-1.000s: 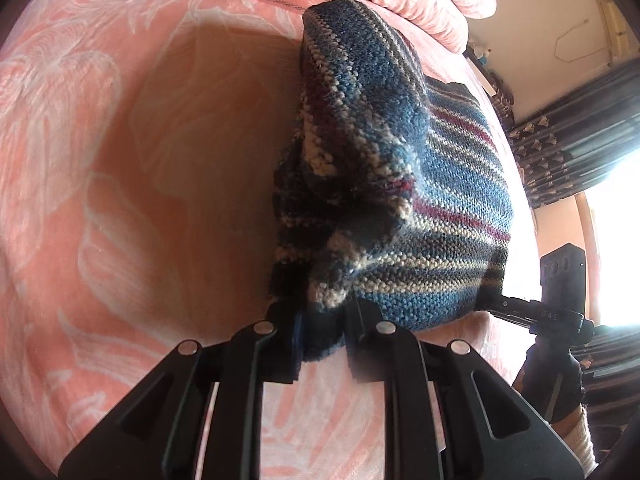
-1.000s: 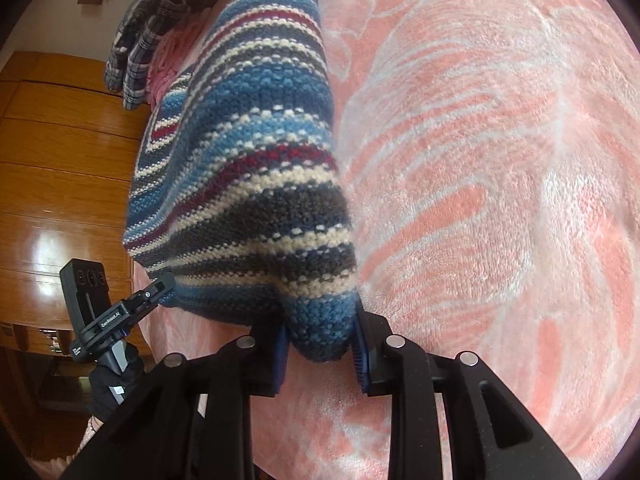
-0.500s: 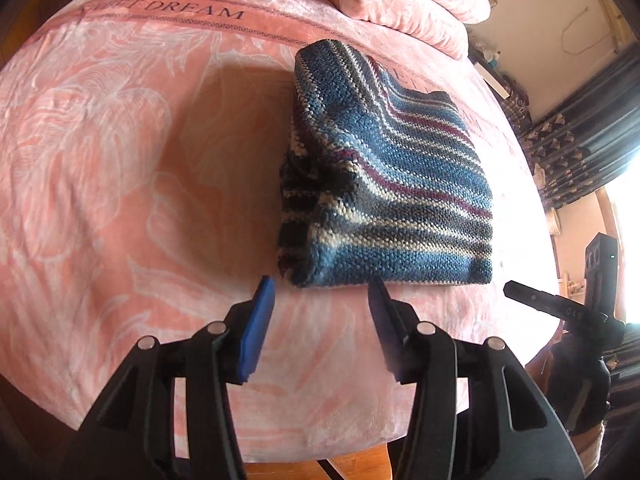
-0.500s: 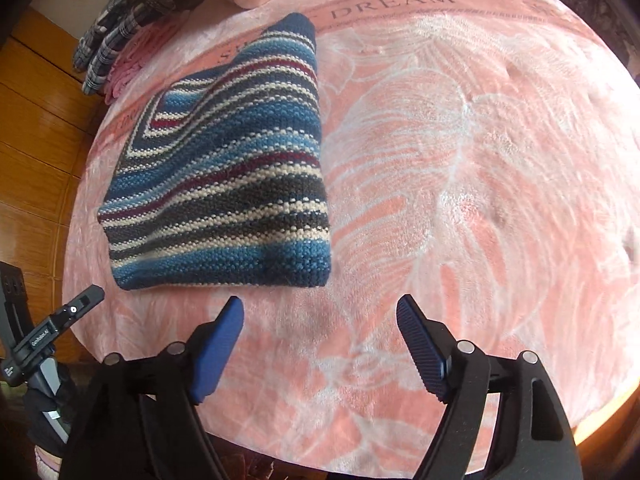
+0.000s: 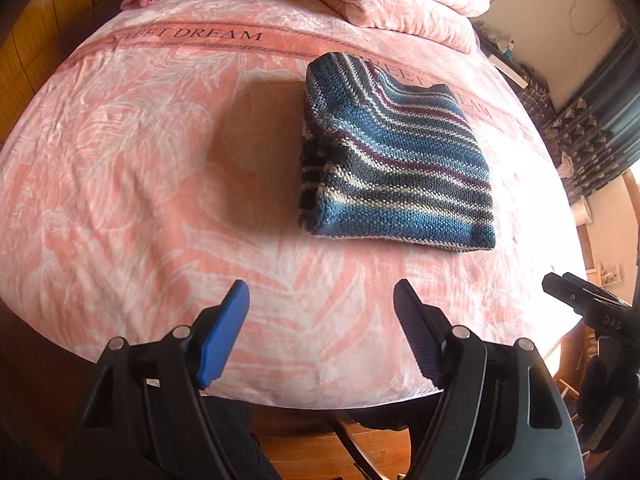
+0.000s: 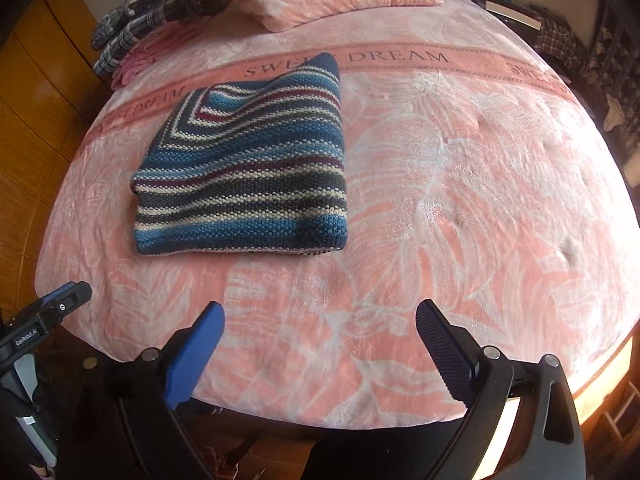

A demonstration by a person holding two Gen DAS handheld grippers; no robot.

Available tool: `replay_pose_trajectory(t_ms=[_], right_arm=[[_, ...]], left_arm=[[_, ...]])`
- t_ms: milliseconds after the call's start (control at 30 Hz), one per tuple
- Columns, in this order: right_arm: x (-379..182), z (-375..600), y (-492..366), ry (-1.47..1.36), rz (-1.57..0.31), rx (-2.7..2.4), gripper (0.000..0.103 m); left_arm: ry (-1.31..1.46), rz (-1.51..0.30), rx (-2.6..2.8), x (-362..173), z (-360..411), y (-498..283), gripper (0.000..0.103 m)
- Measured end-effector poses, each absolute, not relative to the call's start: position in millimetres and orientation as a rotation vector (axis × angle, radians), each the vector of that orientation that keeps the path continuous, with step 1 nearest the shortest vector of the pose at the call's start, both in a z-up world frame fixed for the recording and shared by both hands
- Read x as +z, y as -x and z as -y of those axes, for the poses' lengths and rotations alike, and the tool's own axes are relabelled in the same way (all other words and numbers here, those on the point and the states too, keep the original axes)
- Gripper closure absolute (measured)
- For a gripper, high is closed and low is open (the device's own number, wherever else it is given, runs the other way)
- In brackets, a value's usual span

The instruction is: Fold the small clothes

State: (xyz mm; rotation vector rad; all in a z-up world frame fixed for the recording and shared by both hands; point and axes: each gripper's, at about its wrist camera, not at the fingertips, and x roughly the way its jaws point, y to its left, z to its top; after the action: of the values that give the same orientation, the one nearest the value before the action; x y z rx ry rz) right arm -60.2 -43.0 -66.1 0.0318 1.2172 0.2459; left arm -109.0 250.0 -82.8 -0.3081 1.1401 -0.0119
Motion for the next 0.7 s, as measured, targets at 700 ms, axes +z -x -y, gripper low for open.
replay_pose_trajectory(t_ms=[700], right_arm=[[-21.4,30.3,101.6,0.067,-1.119,0.165,0.004]], left_arm=[[0.274,-1.100,0.047,-50.4,-235.4,146.3,0.023]])
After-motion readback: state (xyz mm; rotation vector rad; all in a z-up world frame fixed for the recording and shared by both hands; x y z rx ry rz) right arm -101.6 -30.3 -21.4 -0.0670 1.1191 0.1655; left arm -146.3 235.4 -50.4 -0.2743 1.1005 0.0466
